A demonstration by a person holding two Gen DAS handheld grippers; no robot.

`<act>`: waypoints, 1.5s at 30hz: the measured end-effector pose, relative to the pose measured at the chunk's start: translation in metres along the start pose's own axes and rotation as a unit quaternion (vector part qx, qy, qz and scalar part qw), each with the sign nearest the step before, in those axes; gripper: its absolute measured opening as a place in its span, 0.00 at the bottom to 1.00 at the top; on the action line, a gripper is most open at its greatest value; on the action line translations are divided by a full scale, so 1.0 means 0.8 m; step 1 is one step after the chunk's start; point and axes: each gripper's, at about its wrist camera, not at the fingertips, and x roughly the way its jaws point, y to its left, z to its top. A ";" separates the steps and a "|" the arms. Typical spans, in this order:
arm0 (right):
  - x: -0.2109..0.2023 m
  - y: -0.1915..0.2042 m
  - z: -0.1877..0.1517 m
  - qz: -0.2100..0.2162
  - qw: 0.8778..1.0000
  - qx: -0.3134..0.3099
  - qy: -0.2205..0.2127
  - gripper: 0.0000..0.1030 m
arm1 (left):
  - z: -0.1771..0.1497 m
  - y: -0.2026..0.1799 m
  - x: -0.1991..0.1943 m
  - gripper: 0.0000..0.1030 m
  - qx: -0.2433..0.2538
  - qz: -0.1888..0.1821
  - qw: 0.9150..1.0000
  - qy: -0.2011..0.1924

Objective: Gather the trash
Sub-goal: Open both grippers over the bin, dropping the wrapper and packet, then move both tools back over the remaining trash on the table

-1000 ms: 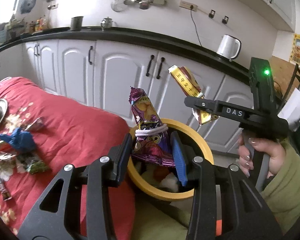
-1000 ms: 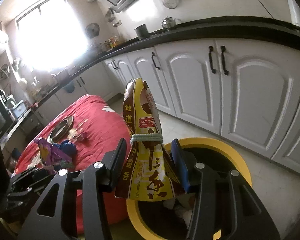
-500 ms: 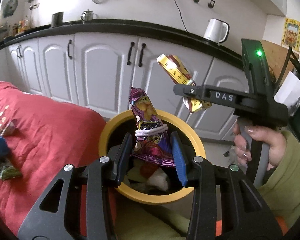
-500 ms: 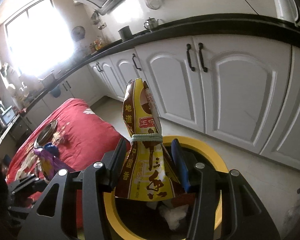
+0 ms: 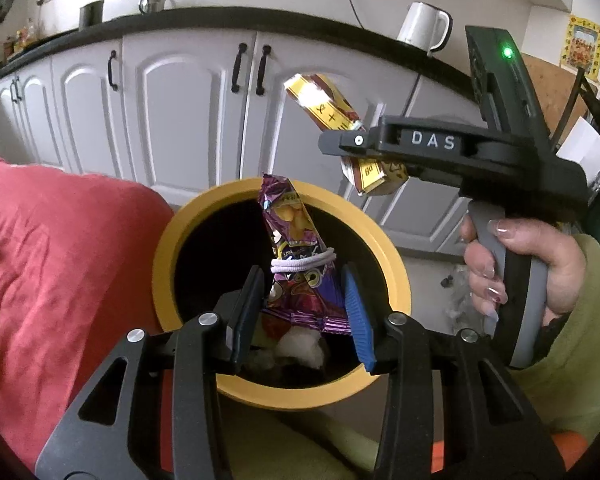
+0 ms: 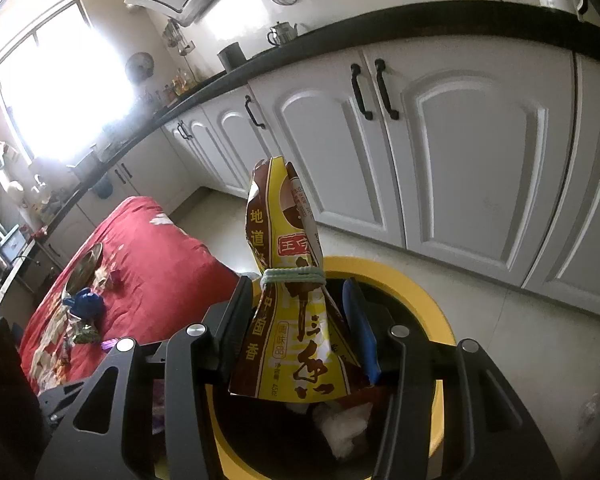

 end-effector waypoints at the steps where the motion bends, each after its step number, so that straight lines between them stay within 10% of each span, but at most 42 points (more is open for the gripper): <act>1: 0.003 -0.001 -0.001 0.001 1.000 0.003 0.003 0.44 | 0.000 0.001 0.003 0.32 -0.002 -0.001 1.000 0.003; 10: 0.017 -0.009 -0.005 0.013 1.000 0.022 0.013 0.45 | -0.003 0.009 0.012 0.33 -0.018 0.002 1.000 0.009; 19: 0.014 -0.015 -0.006 -0.005 0.999 0.034 0.004 0.65 | -0.006 0.022 0.003 0.90 -0.051 0.011 0.999 0.004; 45: -0.016 0.040 0.001 -0.013 0.998 -0.030 -0.045 0.82 | -0.006 0.068 -0.084 0.90 -0.096 0.095 0.988 -0.081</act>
